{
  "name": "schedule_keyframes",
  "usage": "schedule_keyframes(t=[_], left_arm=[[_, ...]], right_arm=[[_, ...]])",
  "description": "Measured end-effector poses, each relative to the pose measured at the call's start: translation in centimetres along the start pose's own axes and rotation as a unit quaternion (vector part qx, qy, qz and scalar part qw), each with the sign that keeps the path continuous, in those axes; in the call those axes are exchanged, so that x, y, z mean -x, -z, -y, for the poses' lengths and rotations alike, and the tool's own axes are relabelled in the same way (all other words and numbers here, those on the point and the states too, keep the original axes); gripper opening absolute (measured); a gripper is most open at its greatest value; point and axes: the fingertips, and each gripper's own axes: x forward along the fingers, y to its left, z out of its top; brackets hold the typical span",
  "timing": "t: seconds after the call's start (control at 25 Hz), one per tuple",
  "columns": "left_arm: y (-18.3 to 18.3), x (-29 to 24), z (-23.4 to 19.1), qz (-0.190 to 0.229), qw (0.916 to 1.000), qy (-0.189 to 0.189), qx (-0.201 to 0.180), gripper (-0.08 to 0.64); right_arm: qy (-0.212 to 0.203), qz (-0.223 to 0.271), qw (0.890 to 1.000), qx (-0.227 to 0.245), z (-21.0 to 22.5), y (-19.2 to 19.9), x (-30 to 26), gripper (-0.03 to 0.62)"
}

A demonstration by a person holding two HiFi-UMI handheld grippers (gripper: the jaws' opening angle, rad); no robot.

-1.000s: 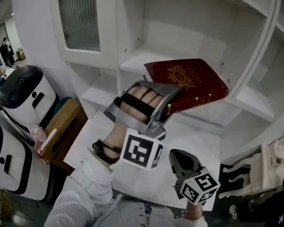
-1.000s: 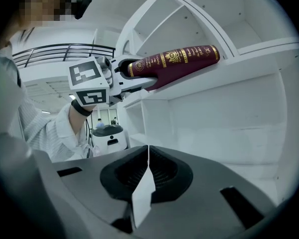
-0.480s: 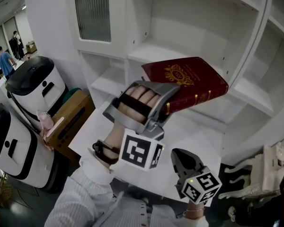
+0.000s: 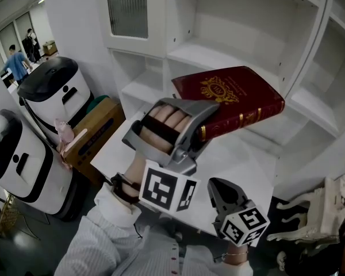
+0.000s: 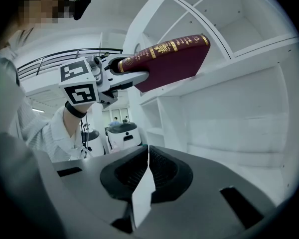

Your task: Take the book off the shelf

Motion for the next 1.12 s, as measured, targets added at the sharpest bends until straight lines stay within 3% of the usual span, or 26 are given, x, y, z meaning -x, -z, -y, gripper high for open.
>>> schedule_keyframes(t=[0.6, 0.8, 1.12], left_arm=[[0.9, 2.4, 5.4, -0.009, 0.9934, 0.065, 0.094, 0.213], [2.0, 2.5, 7.7, -0.005, 0.9848, 0.093, 0.147, 0.213], [4.0, 2.1, 12.3, -0.012, 0.9619, 0.143, 0.233, 0.213]], right_arm=[[0.011, 0.003, 1.000, -0.011, -0.6, 0.9, 1.1, 0.017], [0.024, 0.000, 1.000, -0.012, -0.4, 0.7, 0.7, 0.017], [0.037, -0.017, 0.999, -0.021, 0.3, 1.4, -0.2, 0.017]])
